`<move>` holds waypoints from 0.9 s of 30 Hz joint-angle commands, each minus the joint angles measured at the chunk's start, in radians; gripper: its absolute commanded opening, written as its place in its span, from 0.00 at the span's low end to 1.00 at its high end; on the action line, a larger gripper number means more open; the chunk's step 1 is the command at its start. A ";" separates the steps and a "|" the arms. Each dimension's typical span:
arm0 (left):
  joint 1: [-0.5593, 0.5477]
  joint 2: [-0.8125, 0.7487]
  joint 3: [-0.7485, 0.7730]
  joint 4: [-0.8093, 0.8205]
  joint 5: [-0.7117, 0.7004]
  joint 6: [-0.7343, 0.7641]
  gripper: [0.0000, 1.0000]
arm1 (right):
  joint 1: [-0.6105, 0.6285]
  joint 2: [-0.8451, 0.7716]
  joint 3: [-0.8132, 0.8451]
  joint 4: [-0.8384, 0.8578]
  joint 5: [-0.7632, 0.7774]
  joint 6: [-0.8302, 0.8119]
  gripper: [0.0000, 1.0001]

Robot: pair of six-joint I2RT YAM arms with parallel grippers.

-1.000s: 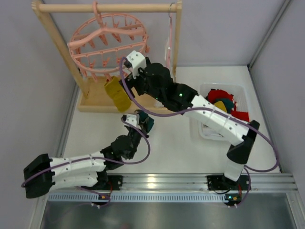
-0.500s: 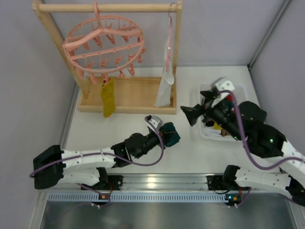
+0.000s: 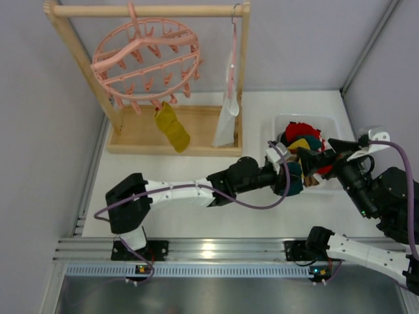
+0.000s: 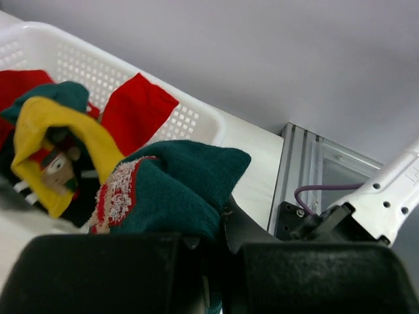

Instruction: Remove the socks clipped to the hanger

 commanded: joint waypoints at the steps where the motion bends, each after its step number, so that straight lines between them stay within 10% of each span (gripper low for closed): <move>1: -0.001 0.111 0.222 -0.097 0.128 0.081 0.00 | 0.006 -0.031 0.006 -0.049 0.068 0.029 1.00; 17: 0.147 0.724 1.030 -0.496 0.355 0.140 0.00 | 0.007 -0.143 0.016 -0.081 0.107 0.043 0.99; 27: 0.177 0.803 1.004 -0.518 0.321 0.111 0.13 | 0.006 -0.143 -0.008 -0.048 0.100 0.040 1.00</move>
